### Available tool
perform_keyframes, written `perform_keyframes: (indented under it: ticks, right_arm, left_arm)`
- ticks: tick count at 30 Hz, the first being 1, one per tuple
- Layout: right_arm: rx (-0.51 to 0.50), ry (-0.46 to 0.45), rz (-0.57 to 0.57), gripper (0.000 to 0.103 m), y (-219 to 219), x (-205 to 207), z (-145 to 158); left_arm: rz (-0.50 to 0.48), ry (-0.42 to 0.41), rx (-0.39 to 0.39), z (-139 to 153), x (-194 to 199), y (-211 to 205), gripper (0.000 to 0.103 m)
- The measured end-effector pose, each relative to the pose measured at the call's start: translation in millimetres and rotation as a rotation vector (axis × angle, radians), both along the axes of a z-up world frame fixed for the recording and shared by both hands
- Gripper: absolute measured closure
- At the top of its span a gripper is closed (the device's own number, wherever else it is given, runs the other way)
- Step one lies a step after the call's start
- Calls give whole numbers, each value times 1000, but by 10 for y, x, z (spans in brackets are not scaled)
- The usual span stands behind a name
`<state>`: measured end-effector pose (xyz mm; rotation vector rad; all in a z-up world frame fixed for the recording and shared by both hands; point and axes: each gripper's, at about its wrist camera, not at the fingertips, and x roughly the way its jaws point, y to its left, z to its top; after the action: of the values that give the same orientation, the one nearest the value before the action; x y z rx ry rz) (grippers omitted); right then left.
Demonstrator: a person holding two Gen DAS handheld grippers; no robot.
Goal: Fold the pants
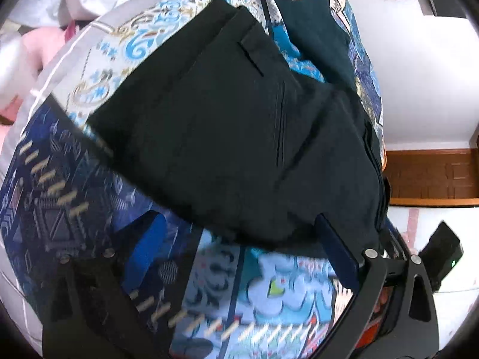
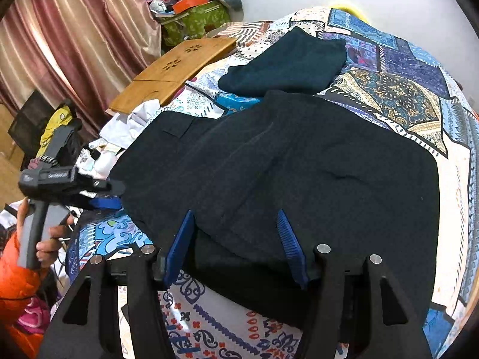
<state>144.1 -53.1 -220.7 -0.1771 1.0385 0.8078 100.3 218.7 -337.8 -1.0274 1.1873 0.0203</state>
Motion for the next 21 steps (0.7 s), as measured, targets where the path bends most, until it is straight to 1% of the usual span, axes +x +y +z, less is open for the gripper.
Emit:
perform_keyframes:
  ticks: [6, 7, 8, 9, 11, 12, 13, 14, 17, 18, 21]
  right_arm:
    - [23, 10, -2, 46, -14, 33, -30]
    - [26, 11, -2, 46, -19, 43, -34]
    - [28, 12, -2, 46, -23, 42, -31]
    - [32, 13, -4, 46, -26, 44, -33]
    - [39, 15, -7, 46, -31, 40, -32]
    - [43, 16, -9, 46, -37, 43, -32]
    - [48, 19, -11, 46, -43, 48, -32]
    - [53, 22, -14, 46, -47, 51, -33]
    - [60, 27, -22, 47, -67, 59, -24]
    - [64, 31, -29, 47, -79, 63, -16]
    - [80, 41, -64, 47, -181, 77, 44]
  left_arm:
    - [62, 5, -52, -130, 286, 85, 3]
    - [69, 8, -44, -137, 327, 96, 7]
    - [75, 16, -25, -135, 365, 100, 18]
    - [80, 31, 8, -119, 386, 119, 25]
    - [104, 47, 69, -92, 395, 143, 48]
    - [112, 43, 85, -99, 384, 164, 52]
    - [123, 40, 110, -80, 369, 170, 65]
    - [133, 32, 143, -41, 352, 180, 73]
    - [137, -7, 248, 133, 331, 140, 80]
    - [133, -20, 289, 210, 343, 117, 81]
    - [108, -73, 443, 521, 390, 15, 83]
